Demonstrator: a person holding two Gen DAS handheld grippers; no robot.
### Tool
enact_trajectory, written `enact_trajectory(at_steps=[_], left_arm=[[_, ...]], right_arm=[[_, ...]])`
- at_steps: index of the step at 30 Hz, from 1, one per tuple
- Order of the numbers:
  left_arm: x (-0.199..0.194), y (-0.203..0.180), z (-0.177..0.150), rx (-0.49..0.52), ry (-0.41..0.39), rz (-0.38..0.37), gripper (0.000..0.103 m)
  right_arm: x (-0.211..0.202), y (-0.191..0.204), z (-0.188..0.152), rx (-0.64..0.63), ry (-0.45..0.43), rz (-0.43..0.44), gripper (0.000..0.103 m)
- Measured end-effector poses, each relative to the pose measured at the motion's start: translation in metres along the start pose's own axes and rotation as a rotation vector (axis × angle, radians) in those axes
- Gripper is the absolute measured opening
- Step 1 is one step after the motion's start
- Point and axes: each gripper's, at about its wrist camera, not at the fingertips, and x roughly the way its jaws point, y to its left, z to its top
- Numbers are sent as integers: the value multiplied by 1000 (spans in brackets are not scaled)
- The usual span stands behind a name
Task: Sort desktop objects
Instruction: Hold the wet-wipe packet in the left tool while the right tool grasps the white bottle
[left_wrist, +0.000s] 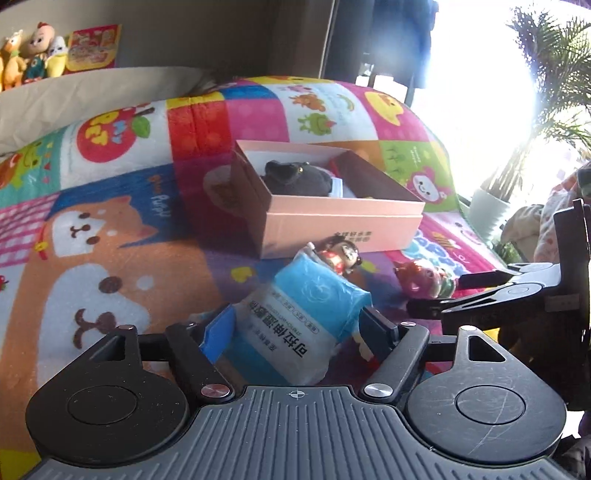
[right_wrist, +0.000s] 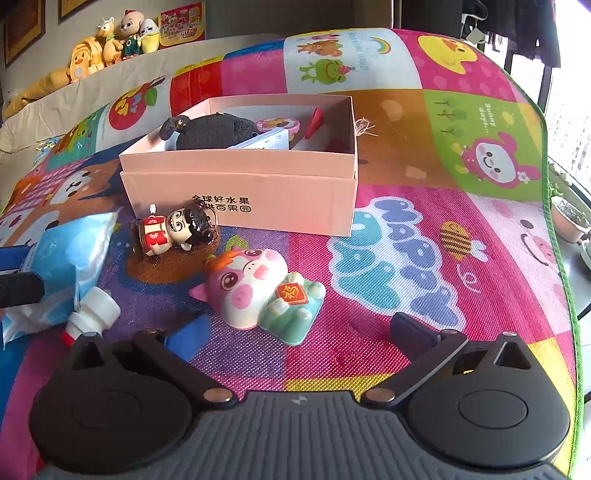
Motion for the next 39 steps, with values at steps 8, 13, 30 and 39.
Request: enact_trajectory(at_steps=[8,13,30,39], left_arm=[[-24,7,12,24,-96,129,96],[-22,30,8,-36,-64,183,97],[-7,4,-15,-13,51,-83,101],[-13,-17,-15,58,44,-159,101]], right_arm=[[-23,6,0,-32,-94,11,103],[-57,30,2,-137,-168,225,101],[-34,32,-1,-135,-47,170,68],[-23,33,-3,-111,-16,174,66]])
